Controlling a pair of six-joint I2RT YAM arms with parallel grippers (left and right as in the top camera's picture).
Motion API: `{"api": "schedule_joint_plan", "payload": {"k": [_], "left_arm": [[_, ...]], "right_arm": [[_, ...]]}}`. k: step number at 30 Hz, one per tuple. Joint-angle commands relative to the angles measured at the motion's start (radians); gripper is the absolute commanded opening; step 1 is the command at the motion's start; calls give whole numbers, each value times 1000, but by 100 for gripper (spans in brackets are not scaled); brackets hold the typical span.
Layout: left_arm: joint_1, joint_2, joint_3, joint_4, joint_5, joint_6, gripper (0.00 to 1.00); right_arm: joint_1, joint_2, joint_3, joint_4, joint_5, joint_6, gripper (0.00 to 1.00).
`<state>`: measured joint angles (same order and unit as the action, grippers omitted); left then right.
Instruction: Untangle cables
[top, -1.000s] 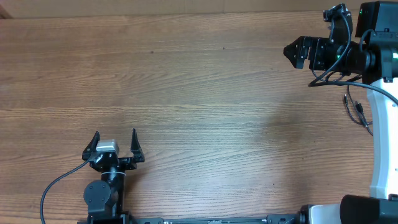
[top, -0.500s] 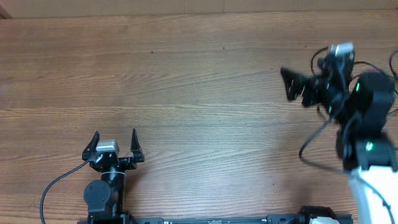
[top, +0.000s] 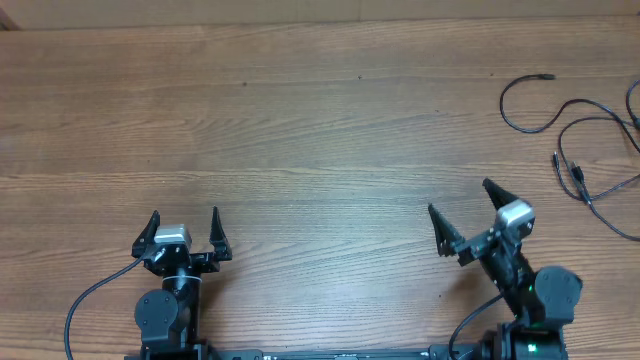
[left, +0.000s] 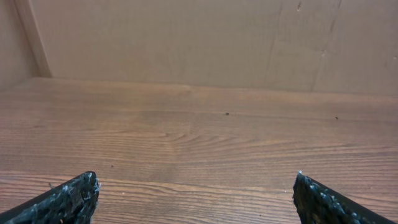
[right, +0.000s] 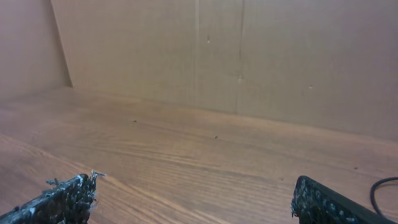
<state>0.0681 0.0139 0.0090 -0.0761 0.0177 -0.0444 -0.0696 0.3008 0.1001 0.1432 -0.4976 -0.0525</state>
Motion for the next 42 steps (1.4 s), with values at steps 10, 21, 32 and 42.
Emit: {"api": "schedule_joint_plan", "payload": {"k": [10, 21, 32, 42], "left_arm": [[8, -10, -4, -2, -6, 23, 100], [8, -10, -4, -2, -6, 23, 99], [8, -10, -4, -2, -6, 23, 99], [8, -10, -4, -2, -6, 23, 100]], "right_arm": [[10, -298, -92, -194, 106, 4, 100], [104, -298, -92, -228, 483, 183, 100], [140, -298, -92, -231, 488, 176, 100], [154, -298, -92, -225, 419, 18, 100]]}}
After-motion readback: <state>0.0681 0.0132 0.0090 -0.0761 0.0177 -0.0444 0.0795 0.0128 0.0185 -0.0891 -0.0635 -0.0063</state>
